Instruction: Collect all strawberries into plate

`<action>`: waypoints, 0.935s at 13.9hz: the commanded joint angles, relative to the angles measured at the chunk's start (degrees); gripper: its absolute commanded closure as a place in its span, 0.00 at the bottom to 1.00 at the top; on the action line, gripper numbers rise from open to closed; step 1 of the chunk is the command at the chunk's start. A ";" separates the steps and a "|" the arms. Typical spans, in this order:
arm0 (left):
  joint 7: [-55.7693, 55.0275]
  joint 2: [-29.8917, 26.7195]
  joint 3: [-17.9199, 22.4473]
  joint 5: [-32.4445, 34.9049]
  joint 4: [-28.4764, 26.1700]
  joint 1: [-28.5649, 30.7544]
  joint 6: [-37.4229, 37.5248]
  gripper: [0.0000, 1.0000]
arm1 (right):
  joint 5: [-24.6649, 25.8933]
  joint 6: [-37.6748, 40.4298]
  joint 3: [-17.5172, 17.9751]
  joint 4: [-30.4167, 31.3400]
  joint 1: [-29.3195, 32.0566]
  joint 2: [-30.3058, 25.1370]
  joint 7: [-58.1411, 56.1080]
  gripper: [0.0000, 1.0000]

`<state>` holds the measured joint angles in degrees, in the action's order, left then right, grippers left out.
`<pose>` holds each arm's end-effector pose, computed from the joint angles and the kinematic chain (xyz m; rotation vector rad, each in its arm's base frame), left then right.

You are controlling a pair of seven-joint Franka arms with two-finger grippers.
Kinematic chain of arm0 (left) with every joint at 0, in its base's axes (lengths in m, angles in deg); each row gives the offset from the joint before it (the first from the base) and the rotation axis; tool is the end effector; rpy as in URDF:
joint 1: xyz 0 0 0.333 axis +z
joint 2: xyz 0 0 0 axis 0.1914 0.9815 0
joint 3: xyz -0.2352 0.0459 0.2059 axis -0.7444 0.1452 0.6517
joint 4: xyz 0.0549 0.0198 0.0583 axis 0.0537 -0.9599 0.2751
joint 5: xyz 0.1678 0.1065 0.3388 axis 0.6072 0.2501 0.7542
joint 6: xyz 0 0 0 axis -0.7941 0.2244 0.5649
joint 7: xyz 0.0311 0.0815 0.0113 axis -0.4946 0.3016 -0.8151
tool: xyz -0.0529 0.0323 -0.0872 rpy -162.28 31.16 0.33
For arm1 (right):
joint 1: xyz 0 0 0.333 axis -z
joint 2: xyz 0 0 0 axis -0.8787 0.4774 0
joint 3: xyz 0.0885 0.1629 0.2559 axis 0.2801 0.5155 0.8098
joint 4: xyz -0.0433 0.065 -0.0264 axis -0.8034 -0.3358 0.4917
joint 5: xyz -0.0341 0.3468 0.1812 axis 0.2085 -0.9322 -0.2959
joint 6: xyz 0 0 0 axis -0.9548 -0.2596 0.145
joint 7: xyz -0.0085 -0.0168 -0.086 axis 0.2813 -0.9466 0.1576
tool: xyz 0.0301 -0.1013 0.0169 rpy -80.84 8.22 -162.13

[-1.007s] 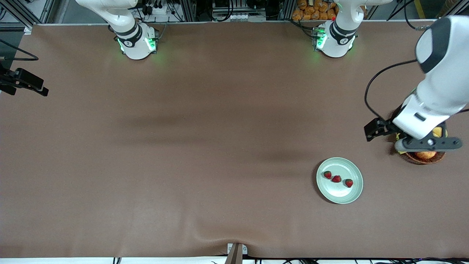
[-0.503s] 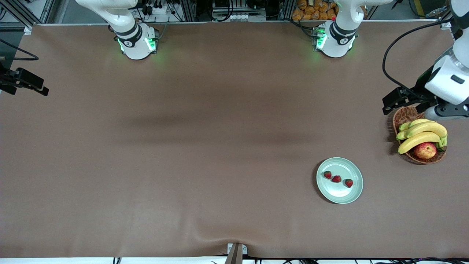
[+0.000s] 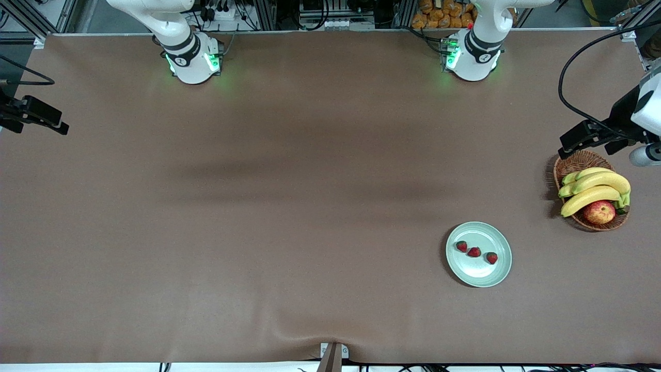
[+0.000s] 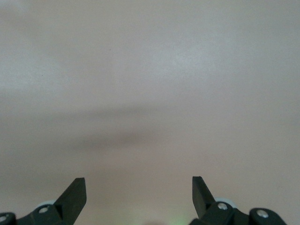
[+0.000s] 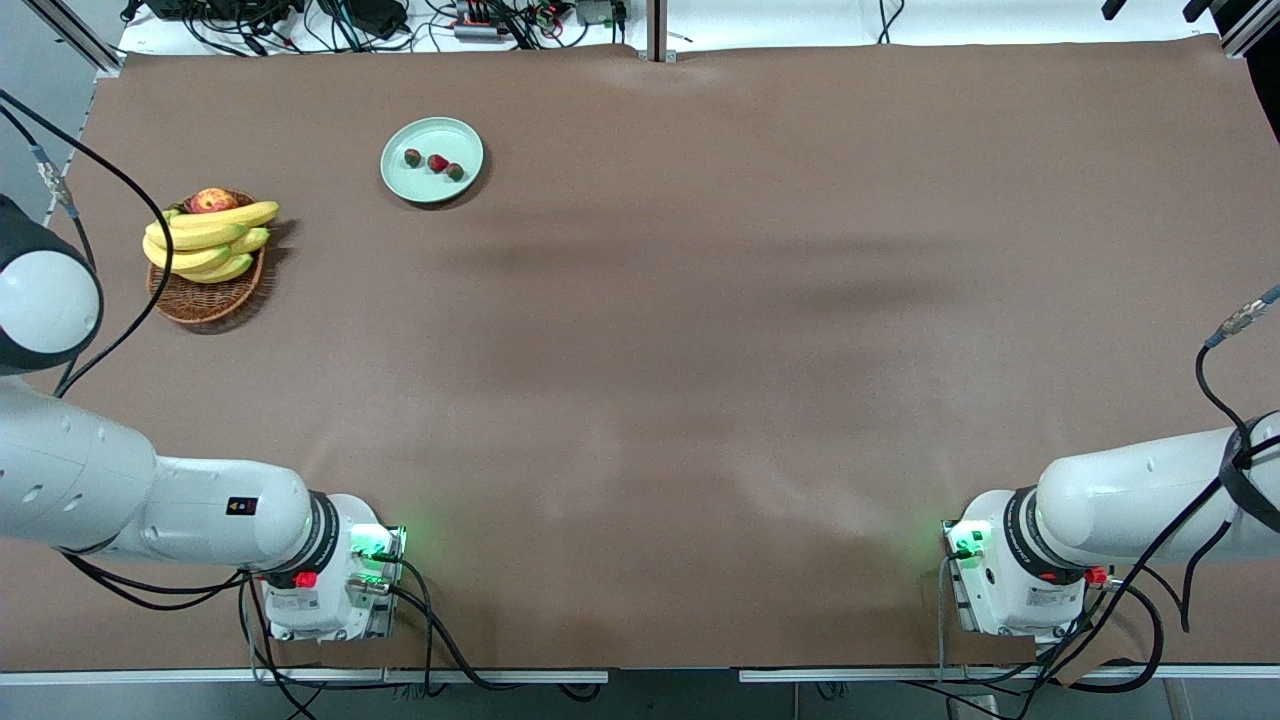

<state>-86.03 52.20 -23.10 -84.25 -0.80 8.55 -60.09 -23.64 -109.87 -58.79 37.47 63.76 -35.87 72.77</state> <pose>0.5743 -0.0430 0.6303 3.1242 0.1536 0.0986 0.5417 -0.0362 0.6463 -3.1131 0.0963 0.0741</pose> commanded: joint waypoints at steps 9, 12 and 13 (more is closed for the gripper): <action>9.07 -1.12 5.79 -0.65 -0.82 -0.77 0.52 0.00 | 0.17 1.04 0.89 -0.95 1.15 0.03 0.47 0.00; 8.10 -1.11 5.88 -0.57 -0.73 -0.77 0.52 0.00 | 0.17 1.04 0.89 -0.95 1.15 0.03 0.47 0.00; 7.74 -1.11 5.88 -0.39 -0.82 -0.77 0.52 0.00 | 0.17 1.12 0.89 -0.95 1.15 0.03 0.47 0.00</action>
<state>-76.96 52.00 -17.59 -84.25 -1.04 8.28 -60.08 -23.64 -109.86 -58.80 37.47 63.76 -35.87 72.77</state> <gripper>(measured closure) 0.000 0.000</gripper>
